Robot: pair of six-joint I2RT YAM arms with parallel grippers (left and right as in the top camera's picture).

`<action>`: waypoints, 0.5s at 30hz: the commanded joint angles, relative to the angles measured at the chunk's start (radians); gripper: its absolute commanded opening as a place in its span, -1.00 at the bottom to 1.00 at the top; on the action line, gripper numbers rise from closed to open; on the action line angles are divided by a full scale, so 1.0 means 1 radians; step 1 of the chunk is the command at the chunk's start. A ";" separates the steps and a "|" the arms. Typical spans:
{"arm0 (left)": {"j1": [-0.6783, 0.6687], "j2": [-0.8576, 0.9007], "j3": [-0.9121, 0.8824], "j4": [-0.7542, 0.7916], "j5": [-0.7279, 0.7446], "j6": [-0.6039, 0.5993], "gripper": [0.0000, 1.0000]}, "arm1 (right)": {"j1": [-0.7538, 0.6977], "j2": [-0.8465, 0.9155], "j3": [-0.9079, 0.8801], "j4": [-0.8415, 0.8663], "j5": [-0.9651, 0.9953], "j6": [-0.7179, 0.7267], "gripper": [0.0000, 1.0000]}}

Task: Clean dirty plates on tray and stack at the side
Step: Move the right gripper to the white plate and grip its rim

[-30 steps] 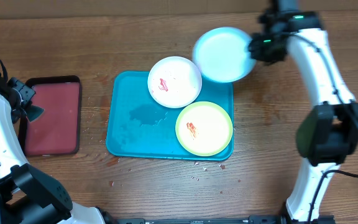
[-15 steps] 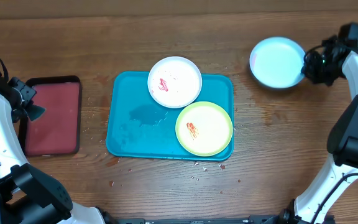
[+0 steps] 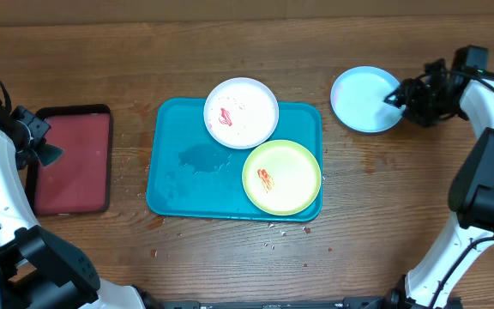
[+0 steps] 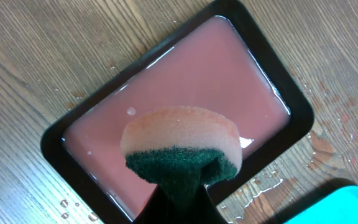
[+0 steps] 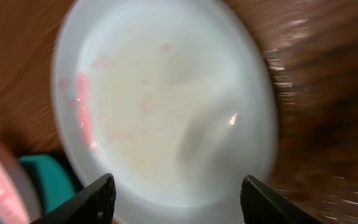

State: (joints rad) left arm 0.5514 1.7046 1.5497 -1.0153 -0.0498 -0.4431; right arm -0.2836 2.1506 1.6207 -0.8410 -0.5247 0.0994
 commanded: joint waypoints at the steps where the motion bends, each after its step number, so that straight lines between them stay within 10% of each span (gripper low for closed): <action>1: -0.003 0.010 -0.003 0.006 0.033 -0.010 -0.91 | 0.102 -0.032 0.075 -0.002 -0.122 -0.035 0.32; 15: -0.003 0.010 -0.003 0.008 0.045 -0.006 -0.92 | 0.478 -0.015 0.177 0.114 0.197 -0.056 0.43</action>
State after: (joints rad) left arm 0.5514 1.7046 1.5497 -1.0092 -0.0284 -0.4431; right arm 0.1440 2.1494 1.7912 -0.7586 -0.3717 0.0978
